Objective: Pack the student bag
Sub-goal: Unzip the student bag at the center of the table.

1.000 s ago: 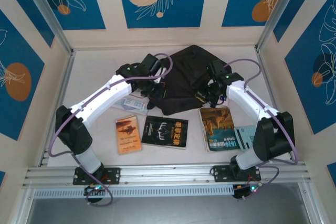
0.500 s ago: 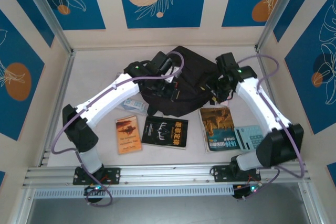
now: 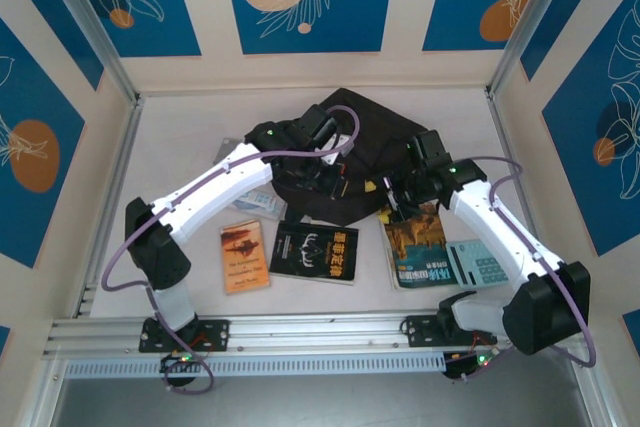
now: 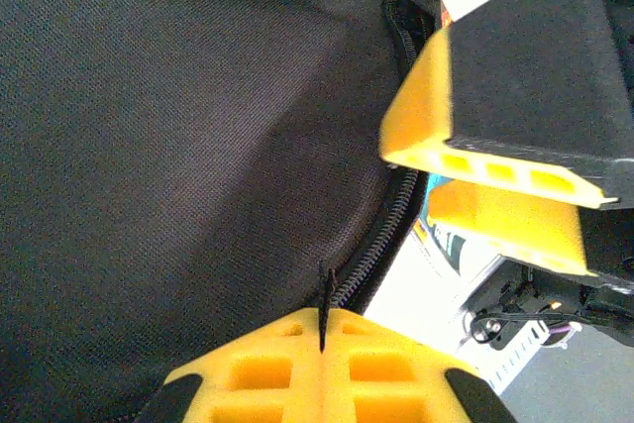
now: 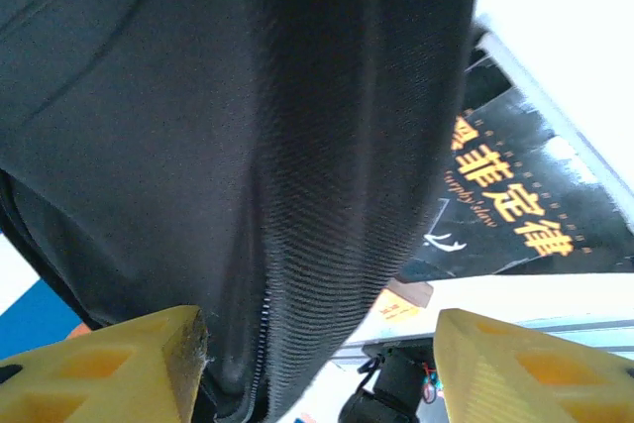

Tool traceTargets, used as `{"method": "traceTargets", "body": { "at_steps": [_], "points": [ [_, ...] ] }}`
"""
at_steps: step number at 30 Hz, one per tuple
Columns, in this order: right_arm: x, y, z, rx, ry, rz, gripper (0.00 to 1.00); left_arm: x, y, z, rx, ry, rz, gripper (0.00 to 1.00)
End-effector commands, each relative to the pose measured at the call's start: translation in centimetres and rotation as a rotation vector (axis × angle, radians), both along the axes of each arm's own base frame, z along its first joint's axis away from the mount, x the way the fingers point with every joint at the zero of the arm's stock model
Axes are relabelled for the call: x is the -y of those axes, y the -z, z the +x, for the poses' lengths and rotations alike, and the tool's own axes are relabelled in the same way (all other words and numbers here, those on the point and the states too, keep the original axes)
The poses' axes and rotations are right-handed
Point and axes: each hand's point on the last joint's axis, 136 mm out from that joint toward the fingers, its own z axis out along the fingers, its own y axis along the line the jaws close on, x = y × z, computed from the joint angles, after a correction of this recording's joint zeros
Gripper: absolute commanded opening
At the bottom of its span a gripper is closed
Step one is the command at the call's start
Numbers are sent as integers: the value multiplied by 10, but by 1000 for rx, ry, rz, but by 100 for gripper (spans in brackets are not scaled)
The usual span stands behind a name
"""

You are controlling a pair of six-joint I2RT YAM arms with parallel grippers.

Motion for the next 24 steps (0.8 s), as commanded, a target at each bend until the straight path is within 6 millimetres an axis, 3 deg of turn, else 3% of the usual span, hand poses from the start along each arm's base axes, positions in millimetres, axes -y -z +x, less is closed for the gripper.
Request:
{"method": "traceTargets", "body": {
  "at_steps": [1, 4, 6, 13, 24],
  "points": [
    [-18, -9, 5, -3, -6, 53, 61, 2, -15, -12, 7, 43, -39, 0],
    [-23, -5, 3, -3, -13, 46, 57, 1, -15, -13, 12, 44, -36, 0],
    [-26, -3, 2, -5, -21, 41, 47, 0, -15, -13, 16, 45, -36, 0],
    [-10, 19, -6, -40, -50, -87, 1, -16, -13, -11, 57, 17, 17, 0],
    [8, 45, -19, -69, -63, -126, 0, -68, 5, -11, 90, -92, 112, 0]
  ]
}}
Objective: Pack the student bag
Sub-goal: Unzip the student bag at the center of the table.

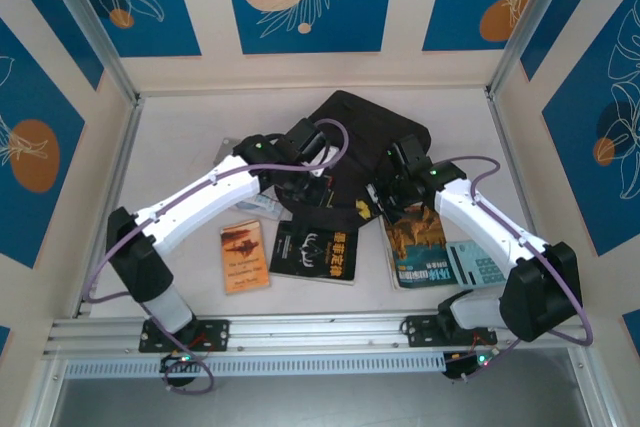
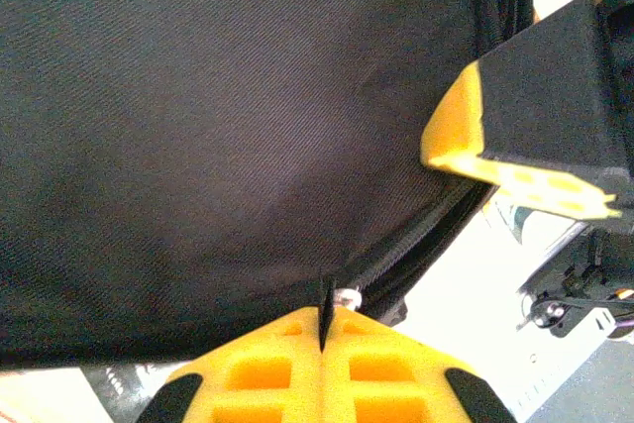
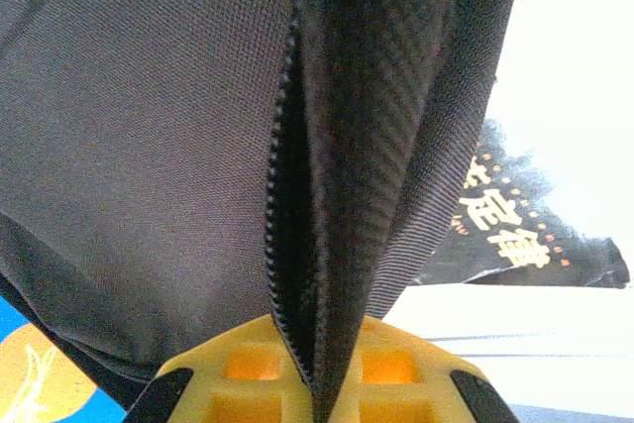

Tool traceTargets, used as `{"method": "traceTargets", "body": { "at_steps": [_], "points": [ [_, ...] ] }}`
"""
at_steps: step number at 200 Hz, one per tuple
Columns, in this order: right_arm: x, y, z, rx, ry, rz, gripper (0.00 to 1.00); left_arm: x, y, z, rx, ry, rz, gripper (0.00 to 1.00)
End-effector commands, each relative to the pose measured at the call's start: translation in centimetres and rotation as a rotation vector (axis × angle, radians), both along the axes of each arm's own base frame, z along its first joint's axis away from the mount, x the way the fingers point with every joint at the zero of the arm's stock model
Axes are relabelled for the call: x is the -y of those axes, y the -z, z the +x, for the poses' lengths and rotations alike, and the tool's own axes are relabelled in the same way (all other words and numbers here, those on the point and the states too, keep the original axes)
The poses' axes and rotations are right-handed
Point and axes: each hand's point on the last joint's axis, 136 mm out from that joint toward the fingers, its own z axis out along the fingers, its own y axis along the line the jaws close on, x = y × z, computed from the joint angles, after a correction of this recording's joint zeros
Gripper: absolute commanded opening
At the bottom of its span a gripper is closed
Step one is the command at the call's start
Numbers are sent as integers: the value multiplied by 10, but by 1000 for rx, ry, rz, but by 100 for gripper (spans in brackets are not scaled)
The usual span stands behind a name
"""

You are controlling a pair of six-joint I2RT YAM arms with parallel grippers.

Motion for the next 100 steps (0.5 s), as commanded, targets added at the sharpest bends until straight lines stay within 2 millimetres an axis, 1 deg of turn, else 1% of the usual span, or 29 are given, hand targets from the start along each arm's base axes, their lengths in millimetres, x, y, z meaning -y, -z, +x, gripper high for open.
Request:
{"method": "traceTargets", "body": {
  "at_steps": [1, 25, 48, 75, 100],
  "points": [
    [21, 15, -9, -25, 7, -84, 0, -30, -12, 3, 47, -63, 26, 0],
    [27, 20, -10, -10, -7, -104, 0, -47, -11, 10, 60, -103, 42, 0],
    [29, 24, -10, -9, -26, -94, 0, -62, -6, 17, 56, -140, 55, 0],
    [27, 22, -9, 22, -72, -98, 0, -63, -5, 18, 61, -134, 52, 0],
    [26, 21, -7, 72, -151, -107, 0, -65, -6, 21, 77, -140, 65, 0]
  ]
}}
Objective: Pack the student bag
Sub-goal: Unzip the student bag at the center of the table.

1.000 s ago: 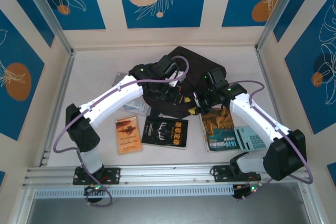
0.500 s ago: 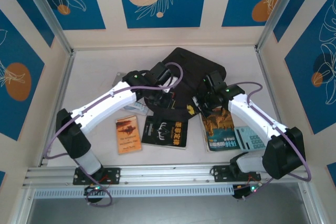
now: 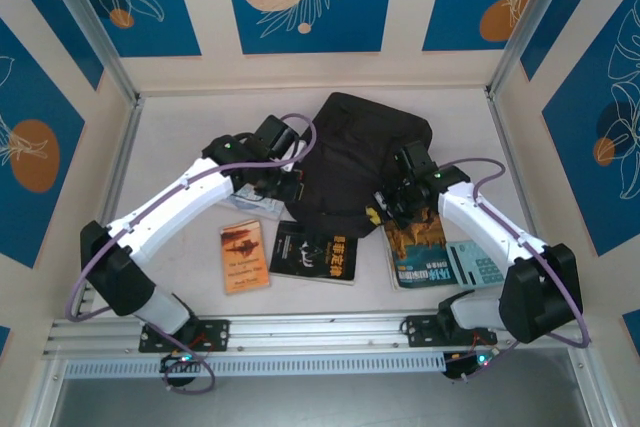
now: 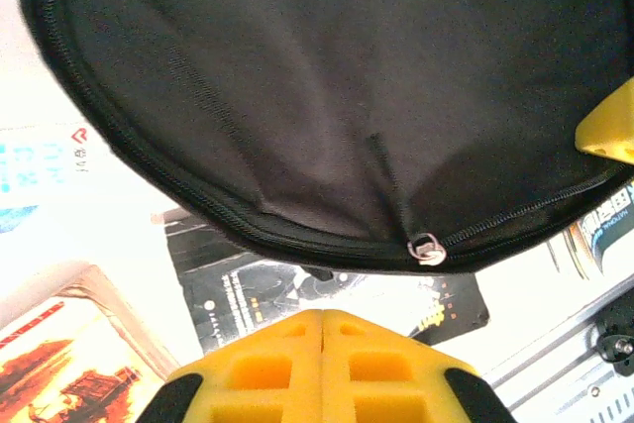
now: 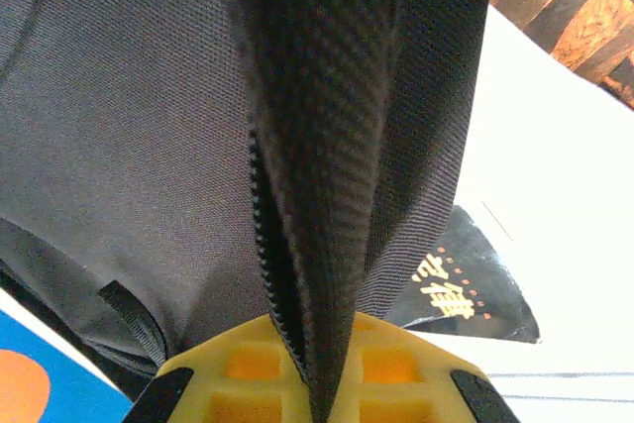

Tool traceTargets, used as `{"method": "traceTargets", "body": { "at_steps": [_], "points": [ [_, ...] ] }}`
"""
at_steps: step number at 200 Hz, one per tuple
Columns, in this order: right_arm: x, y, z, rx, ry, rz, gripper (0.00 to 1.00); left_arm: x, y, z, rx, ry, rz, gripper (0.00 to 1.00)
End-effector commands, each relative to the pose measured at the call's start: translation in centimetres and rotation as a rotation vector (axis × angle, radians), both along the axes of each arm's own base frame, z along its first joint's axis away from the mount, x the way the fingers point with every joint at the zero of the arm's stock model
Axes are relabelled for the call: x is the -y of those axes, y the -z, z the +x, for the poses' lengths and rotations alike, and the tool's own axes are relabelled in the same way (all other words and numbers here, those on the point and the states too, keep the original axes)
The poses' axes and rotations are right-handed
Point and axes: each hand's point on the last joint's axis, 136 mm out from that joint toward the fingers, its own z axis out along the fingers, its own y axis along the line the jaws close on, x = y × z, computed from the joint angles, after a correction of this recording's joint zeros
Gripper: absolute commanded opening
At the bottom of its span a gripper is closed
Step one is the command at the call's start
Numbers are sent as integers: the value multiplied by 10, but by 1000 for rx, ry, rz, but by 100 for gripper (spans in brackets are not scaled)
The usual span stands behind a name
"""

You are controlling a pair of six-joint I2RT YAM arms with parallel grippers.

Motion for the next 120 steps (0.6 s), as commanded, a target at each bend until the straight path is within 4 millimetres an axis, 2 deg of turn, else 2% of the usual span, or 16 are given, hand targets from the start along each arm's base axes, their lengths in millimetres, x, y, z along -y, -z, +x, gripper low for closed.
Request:
{"method": "traceTargets", "body": {
  "at_steps": [1, 24, 60, 75, 85, 99, 120],
  "points": [
    [3, 1, -3, 38, -94, -29, 0, -9, -6, 1, 37, -2, 22, 0],
    [5, 2, -3, 43, -144, -45, 0, -6, -4, -3, 22, 16, 2, 0],
    [-10, 0, -5, 68, -196, -5, 0, 24, -3, -17, -72, 102, -111, 0],
    [-15, 1, -8, 90, -235, -25, 0, 30, 1, -14, -88, 104, -75, 28],
    [-15, 3, -11, 90, -248, -39, 0, 33, 6, -11, -104, 101, -40, 40],
    [-16, 5, -14, 92, -256, -47, 0, 40, 14, -8, -129, 103, -9, 47],
    [-15, 10, -17, 93, -259, -74, 0, 50, 28, -6, -164, 96, 24, 52]
  ]
}}
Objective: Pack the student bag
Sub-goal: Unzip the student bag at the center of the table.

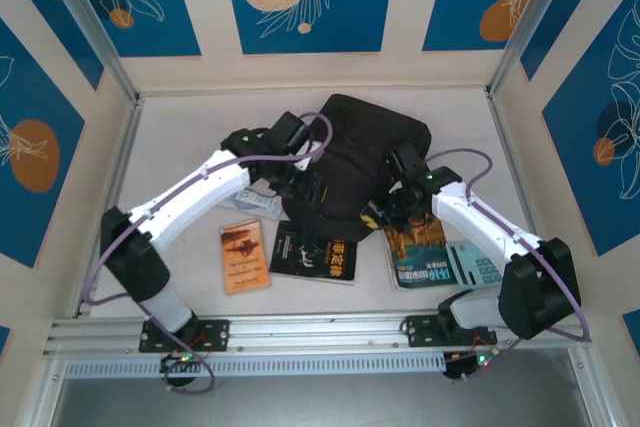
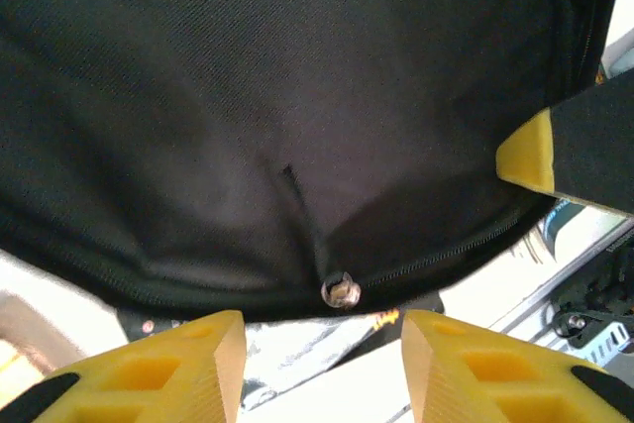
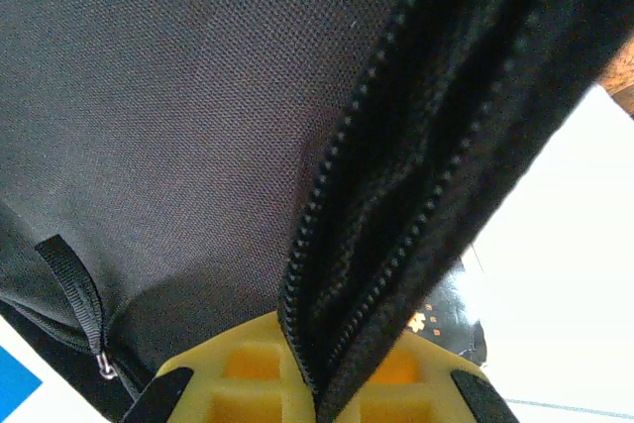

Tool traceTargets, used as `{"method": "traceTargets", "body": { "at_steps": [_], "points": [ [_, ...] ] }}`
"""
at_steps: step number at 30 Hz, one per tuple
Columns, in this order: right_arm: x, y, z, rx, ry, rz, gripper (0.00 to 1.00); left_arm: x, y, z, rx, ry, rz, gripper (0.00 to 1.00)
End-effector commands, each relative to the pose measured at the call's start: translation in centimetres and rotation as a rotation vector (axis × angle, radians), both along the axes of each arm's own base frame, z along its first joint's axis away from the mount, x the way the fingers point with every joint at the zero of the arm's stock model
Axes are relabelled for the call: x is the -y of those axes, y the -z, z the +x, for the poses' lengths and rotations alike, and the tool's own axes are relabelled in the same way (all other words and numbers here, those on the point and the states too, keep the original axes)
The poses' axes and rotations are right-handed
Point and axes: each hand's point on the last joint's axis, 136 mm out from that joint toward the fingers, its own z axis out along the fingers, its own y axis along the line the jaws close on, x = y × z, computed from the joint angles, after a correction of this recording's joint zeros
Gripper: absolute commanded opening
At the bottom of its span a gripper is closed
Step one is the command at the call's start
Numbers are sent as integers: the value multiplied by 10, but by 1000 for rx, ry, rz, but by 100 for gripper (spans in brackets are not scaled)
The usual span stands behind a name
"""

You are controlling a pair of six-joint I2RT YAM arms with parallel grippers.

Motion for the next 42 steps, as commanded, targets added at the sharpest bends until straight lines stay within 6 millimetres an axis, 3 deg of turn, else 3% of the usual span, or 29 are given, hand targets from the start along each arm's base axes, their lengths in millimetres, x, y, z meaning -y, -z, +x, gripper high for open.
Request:
{"method": "traceTargets", "body": {
  "at_steps": [1, 8, 14, 23, 25, 27, 28, 30, 35, 42],
  "points": [
    [-1, 4, -8, 7, -37, -22, 0, 10, 14, -5, -58, 18, 51, 52],
    [4, 17, -15, -7, -8, -47, 0, 4, 51, -7, -116, -6, 195, 51],
    [4, 21, -15, -12, 6, -51, 0, 4, 66, -4, -133, -8, 232, 48],
    [-2, 20, -8, -12, -2, -52, 0, 19, 89, -18, -212, 42, 229, 48],
    [-2, 20, -8, -13, -6, -59, 0, 21, 91, -23, -226, 55, 224, 42],
    [-2, 20, -7, -11, -8, -65, 0, 21, 92, -25, -235, 64, 216, 30],
    [-2, 21, -7, -12, -8, -71, 0, 21, 91, -27, -237, 69, 211, 16],
    [0, 23, -8, -13, -7, -81, 0, 22, 88, -27, -230, 77, 199, 0],
    [5, 26, -10, -14, -15, -106, 0, 17, 71, -23, -181, 61, 188, 0],
    [17, 24, -8, 13, -27, -164, 0, -14, 32, -9, -48, -66, 166, 0]
  ]
}}
